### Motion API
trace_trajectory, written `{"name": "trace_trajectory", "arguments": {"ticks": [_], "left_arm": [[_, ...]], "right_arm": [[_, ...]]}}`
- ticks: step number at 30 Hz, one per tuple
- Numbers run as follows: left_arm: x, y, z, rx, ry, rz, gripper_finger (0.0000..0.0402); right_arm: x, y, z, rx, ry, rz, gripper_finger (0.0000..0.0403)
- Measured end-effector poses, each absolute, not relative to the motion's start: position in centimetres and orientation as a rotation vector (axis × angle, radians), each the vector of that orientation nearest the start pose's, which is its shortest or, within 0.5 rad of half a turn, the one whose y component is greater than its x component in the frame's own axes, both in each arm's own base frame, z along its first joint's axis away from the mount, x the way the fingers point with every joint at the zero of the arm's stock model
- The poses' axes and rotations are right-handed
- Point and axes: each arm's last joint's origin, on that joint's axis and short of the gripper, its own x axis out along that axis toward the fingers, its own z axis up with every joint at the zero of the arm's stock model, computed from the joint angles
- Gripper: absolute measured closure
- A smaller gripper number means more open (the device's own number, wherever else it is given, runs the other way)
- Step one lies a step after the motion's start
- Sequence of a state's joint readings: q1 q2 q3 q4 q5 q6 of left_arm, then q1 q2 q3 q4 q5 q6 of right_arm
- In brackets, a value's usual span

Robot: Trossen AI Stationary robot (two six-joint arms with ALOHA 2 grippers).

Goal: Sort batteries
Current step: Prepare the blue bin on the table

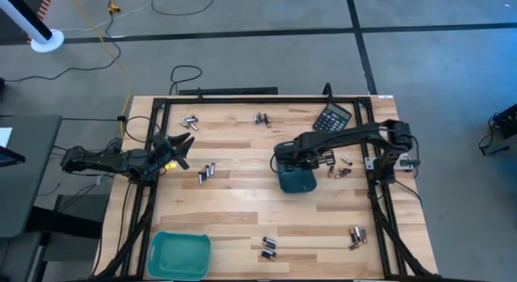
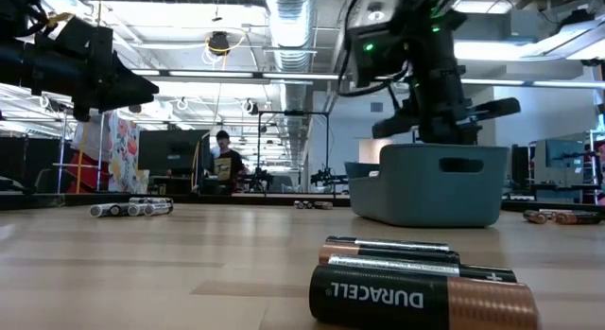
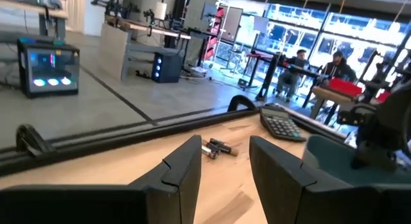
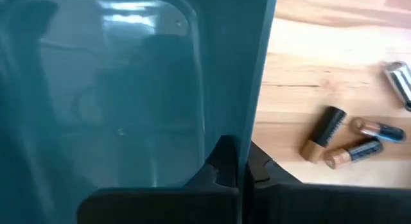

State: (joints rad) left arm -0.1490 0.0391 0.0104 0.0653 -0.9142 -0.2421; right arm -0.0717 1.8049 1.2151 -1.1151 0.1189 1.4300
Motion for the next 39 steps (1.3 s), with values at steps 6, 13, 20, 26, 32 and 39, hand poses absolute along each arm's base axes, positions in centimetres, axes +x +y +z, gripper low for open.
{"name": "trace_trajectory", "arguments": {"ticks": [6,13,20,26,32,39], "left_arm": [[9.1,0.9,17.0,-0.32,-0.152,0.737,0.0276],[9.1,0.9,17.0,-0.327,-0.154,0.734,0.0276],[9.1,0.9,17.0,-0.327,-0.154,0.734,0.0276],[9.1,0.9,17.0,-0.329,-0.155,0.734,0.0276],[9.1,0.9,17.0,-0.326,-0.153,0.735,0.0276],[9.1,0.9,17.0,-0.268,-0.131,0.738,0.0276]], "right_arm": [[27.4,-2.1,18.6,1.12,1.125,-1.299,0.0402],[25.5,-3.0,19.4,1.168,1.031,-1.238,0.0403],[25.6,-2.9,19.3,1.163,1.034,-1.234,0.0403],[25.6,-2.9,19.4,1.107,1.07,-1.186,0.0403],[25.6,-2.6,19.4,1.096,1.078,-1.175,0.0403],[25.6,-2.0,19.4,1.128,1.062,-1.203,0.0392]]}}
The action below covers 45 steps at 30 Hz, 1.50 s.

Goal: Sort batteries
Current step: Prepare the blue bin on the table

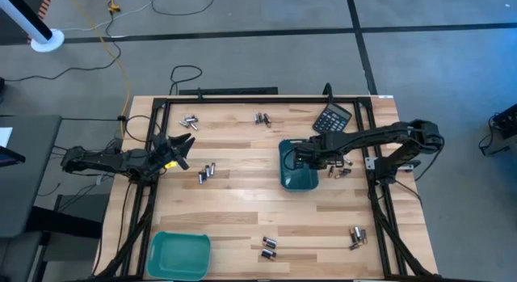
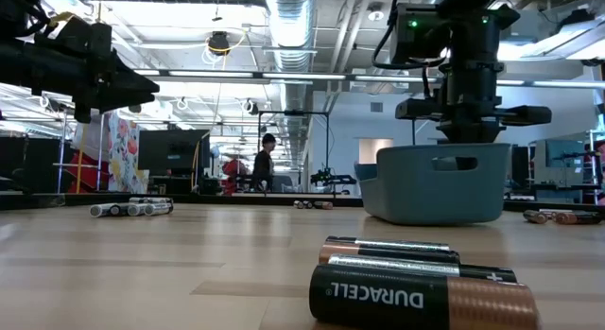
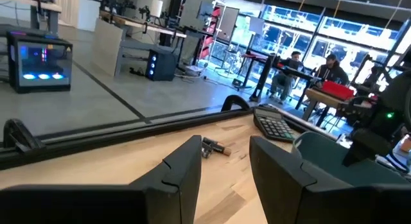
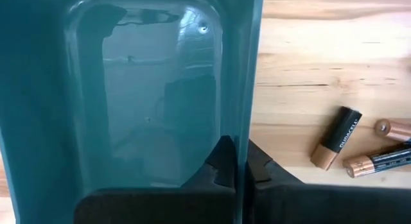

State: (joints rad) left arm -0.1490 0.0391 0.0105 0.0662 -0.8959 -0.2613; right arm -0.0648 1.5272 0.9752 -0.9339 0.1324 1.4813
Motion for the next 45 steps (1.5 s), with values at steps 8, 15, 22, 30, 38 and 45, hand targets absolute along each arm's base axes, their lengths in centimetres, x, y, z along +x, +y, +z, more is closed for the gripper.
{"name": "trace_trajectory", "arguments": {"ticks": [8,15,22,30,38,45], "left_arm": [[9.1,0.9,17.0,-0.314,-0.149,0.736,0.0276],[9.1,0.9,17.0,-0.316,-0.15,0.736,0.0276],[9.1,0.9,17.0,-0.315,-0.149,0.736,0.0276],[9.1,0.9,17.0,-0.315,-0.149,0.736,0.0276],[9.1,0.9,17.0,-0.315,-0.149,0.737,0.0276],[9.1,0.9,17.0,-0.315,-0.149,0.737,0.0276]], "right_arm": [[25.6,-1.9,19.4,1.16,1.043,-1.223,0.0388],[25.6,-1.6,19.4,1.164,1.042,-1.226,0.0381],[25.5,-1.5,19.4,1.156,1.051,-1.23,0.0355],[25.5,-1.5,19.5,1.139,1.062,-1.212,0.0329],[25.3,-1.5,20.0,1.125,1.061,-1.183,0.0308],[24.9,-1.5,20.6,1.092,1.068,-1.15,0.0298]]}}
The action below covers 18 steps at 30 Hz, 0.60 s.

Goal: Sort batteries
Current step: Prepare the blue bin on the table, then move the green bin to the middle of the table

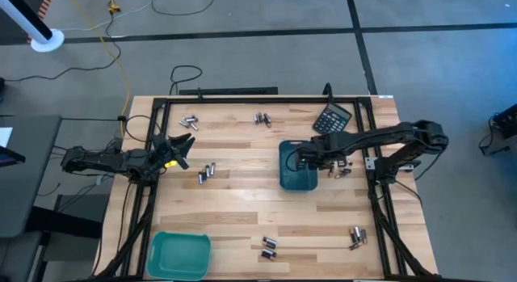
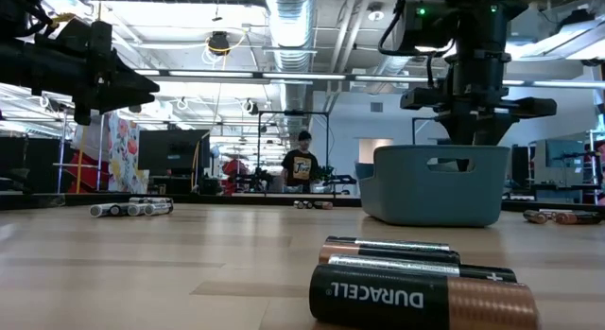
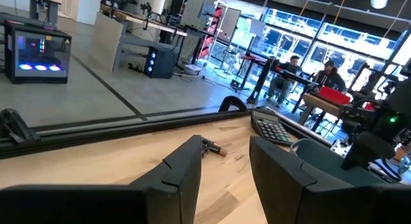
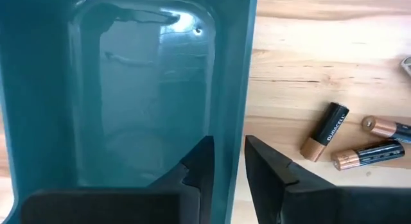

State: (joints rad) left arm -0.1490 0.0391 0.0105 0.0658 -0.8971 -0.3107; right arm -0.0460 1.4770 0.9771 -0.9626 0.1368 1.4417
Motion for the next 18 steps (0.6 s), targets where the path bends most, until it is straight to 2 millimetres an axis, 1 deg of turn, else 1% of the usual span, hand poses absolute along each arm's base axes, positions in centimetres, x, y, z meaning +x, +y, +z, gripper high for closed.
{"name": "trace_trajectory", "arguments": {"ticks": [3,6,8,10,13,18], "left_arm": [[9.1,0.9,17.0,-0.304,-0.145,0.738,0.0276],[9.1,0.9,17.0,-0.294,-0.141,0.739,0.0276],[9.1,0.9,17.0,-0.328,-0.155,0.737,0.0276],[9.1,0.9,17.0,-0.354,-0.165,0.735,0.0276],[9.1,0.9,17.0,-0.346,-0.161,0.736,0.0276],[9.1,0.9,17.0,-0.342,-0.159,0.732,0.0267]], "right_arm": [[24.6,-1.6,21.0,1.079,1.06,-1.144,0.0297],[24.1,-1.6,21.8,1.083,1.028,-1.134,0.0297],[23.7,-1.6,22.5,1.095,1.004,-1.116,0.0297],[23.2,-1.5,23.3,1.107,0.979,-1.097,0.0297],[22.2,-1.5,24.5,1.128,0.94,-1.069,0.0297],[20.7,-0.8,26.3,1.151,0.865,-1.026,0.0297]]}}
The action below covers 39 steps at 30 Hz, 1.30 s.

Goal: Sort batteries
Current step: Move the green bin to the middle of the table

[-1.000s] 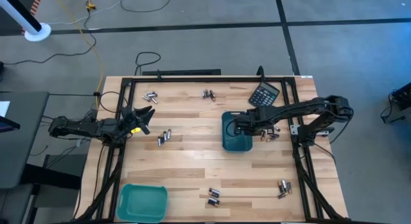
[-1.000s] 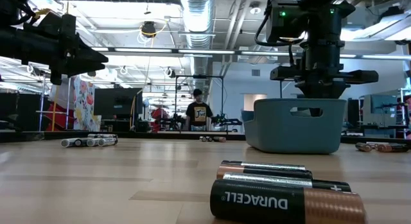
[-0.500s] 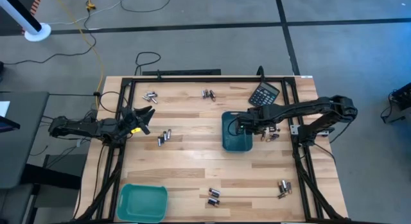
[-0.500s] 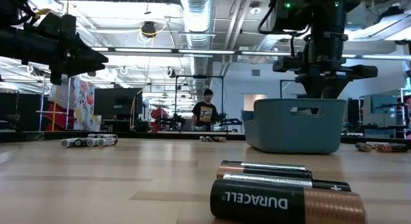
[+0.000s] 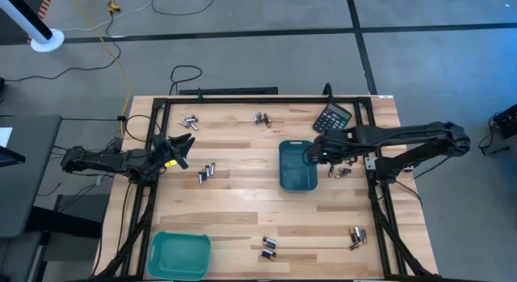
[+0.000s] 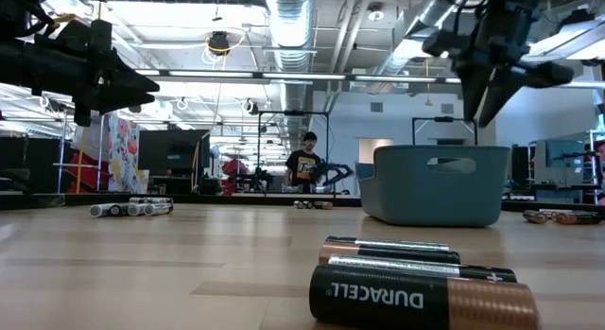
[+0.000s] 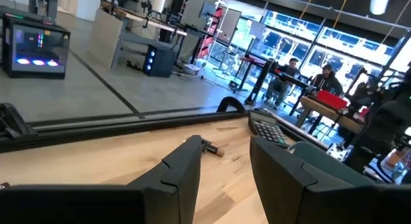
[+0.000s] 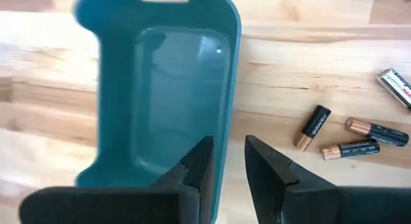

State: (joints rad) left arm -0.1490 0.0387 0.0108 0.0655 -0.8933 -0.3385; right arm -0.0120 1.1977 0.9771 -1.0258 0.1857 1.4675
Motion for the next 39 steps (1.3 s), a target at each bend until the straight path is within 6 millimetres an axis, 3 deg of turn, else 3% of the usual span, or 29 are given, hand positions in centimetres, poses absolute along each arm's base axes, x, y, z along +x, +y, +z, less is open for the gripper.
{"name": "trace_trajectory", "arguments": {"ticks": [10,15,22,30,39], "left_arm": [[9.0,0.8,17.9,-0.362,-0.144,0.652,0.0192],[9.0,0.6,18.6,-0.555,-0.207,0.587,0.0187],[8.7,0.6,21.0,-0.476,-0.148,0.562,0.0195],[8.8,0.3,22.3,-0.381,0.105,0.482,0.0196],[11.0,-0.8,24.8,-0.198,0.562,0.278,0.0196]], "right_arm": [[18.7,1.3,28.1,1.089,0.818,-0.904,0.0297],[18.2,2.4,28.3,1.068,0.844,-0.859,0.0297],[16.7,4.0,27.9,1.02,0.947,-0.892,0.0298],[16.2,5.3,27.9,0.984,0.956,-0.865,0.0298],[16.2,5.6,27.9,0.969,0.96,-0.855,0.0298]]}}
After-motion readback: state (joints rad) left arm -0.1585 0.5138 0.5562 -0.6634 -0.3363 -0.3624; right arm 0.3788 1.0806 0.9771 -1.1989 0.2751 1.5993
